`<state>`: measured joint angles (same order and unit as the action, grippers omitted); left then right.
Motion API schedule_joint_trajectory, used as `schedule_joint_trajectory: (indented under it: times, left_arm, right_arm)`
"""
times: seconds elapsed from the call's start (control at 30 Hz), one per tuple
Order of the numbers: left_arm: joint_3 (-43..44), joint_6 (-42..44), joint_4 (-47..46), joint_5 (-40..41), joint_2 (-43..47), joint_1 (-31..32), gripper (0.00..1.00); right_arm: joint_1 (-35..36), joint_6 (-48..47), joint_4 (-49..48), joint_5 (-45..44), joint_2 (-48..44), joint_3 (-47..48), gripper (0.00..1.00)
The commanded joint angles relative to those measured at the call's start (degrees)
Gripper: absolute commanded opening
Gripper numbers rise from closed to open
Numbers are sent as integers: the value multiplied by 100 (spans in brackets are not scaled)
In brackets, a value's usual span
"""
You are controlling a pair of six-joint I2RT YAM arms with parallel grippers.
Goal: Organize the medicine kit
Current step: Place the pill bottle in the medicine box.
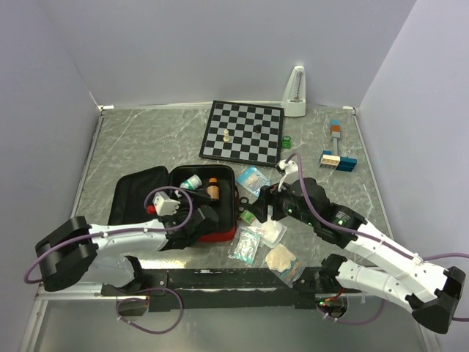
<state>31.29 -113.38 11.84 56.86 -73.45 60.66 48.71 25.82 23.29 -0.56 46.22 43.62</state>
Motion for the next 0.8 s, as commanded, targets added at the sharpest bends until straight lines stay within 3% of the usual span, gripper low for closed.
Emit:
schedule_joint_trajectory:
  times: [0.0, 0.2, 0.37, 0.57, 0.77]
  left_arm:
    - [26, -1682, -120, 36, 575, 7, 96]
    - [359, 138, 475, -139, 2166, 139, 96]
    - [449, 1018, 1162, -623, 3396, 130, 96]
    - [527, 880, 2830, -606, 4557, 139, 96]
    - [790, 1116, 3816, -527, 5252, 139, 96]
  right_arm:
    - [-19, -112, 9, 21, -25, 314, 79]
    - [-19, -200, -201, 20, 308, 551, 80]
    - [-19, -209, -501, 258, 1432, 1095, 79]
    - [-10, 45, -212, 100, 3119, 2202, 75]
    - [25, 107, 675, -303, 4763, 3722, 74]
